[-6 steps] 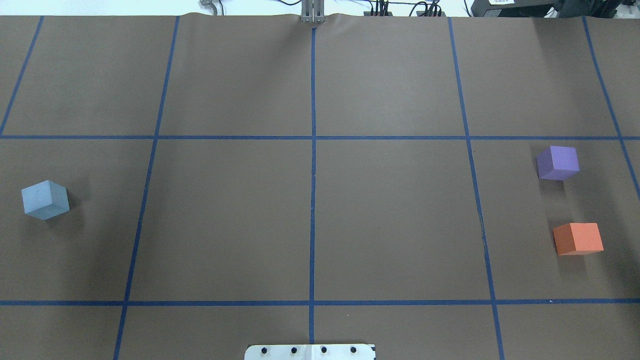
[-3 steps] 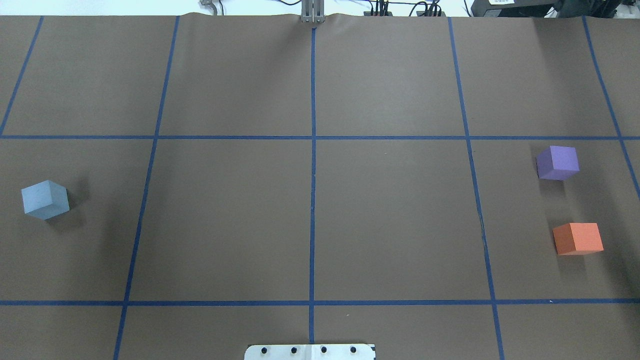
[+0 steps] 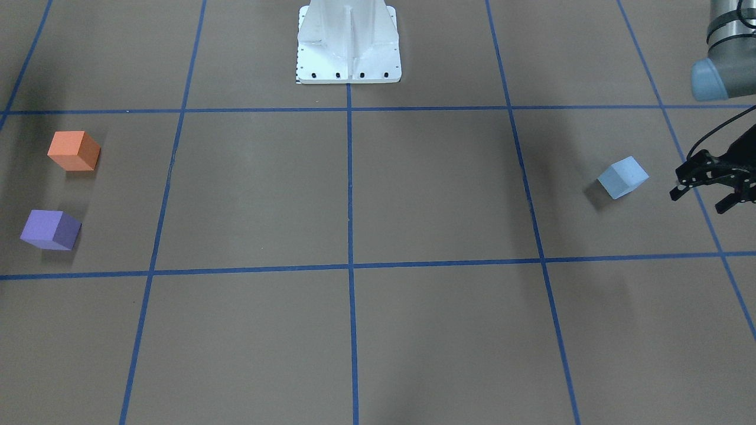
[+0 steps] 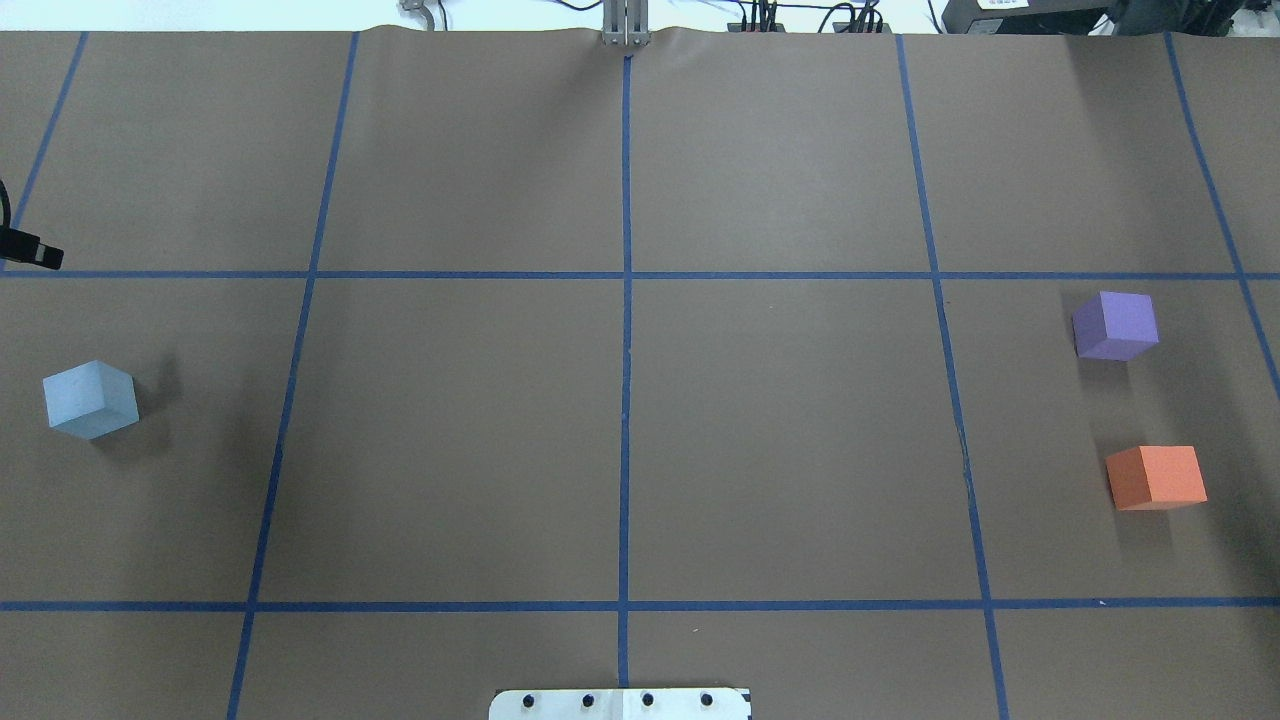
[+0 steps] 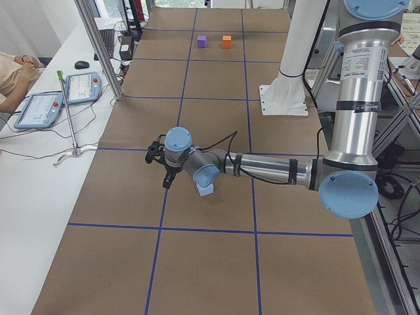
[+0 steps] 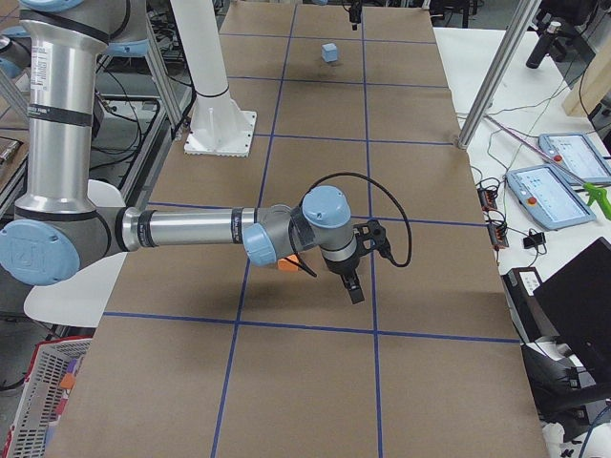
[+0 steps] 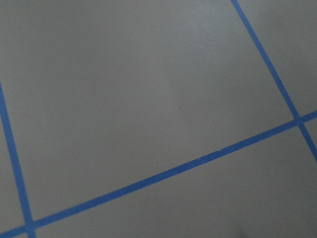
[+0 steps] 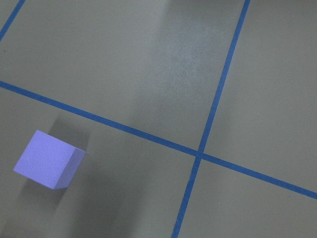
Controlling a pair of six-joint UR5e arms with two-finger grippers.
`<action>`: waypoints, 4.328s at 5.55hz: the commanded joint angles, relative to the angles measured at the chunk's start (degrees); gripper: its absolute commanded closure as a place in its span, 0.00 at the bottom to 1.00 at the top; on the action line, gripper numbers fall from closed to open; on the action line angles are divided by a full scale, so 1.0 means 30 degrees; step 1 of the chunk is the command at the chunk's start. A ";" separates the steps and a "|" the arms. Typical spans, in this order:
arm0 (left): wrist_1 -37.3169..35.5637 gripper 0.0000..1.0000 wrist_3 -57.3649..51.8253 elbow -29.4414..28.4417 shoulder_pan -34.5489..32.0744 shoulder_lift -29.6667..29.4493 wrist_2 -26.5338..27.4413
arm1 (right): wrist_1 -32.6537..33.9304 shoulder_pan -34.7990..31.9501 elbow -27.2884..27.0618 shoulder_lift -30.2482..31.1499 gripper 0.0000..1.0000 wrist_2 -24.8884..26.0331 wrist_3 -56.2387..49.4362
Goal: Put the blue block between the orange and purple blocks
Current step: 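Lower the left gripper onto the light blue cube and close it, then carry the light blue cube with the left gripper toward the table center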
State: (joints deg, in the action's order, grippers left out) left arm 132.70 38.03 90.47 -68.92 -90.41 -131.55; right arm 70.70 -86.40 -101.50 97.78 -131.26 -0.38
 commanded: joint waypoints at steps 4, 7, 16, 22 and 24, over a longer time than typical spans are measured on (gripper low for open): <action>0.1567 0.00 0.9936 0.3347 0.5559 0.4082 0.4760 | -0.0041 0.0001 0.0053 0.0043 0.00 0.0014 -0.0049; -0.1132 0.00 0.9591 0.3683 0.7355 0.4356 0.6816 | -0.0041 0.0001 0.0053 0.0043 0.00 0.0043 -0.0078; -0.8632 1.00 0.5546 0.2923 0.6799 -0.4018 0.6409 | -0.0041 0.0030 0.0141 0.0014 0.00 0.0072 -0.0078; -1.1539 1.00 0.7380 -0.4219 1.2505 -1.6874 0.9060 | -0.0041 0.0059 0.0317 0.0043 0.00 0.0072 -0.0049; -1.1801 0.81 0.7479 -0.4286 1.3270 -1.6944 0.9453 | -0.0041 0.0059 0.0317 0.0043 0.00 0.0043 -0.0020</action>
State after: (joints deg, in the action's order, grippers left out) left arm 97.79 60.18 77.85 -30.25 -141.00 -103.96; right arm 70.58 -86.22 -100.55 97.91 -131.12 -0.46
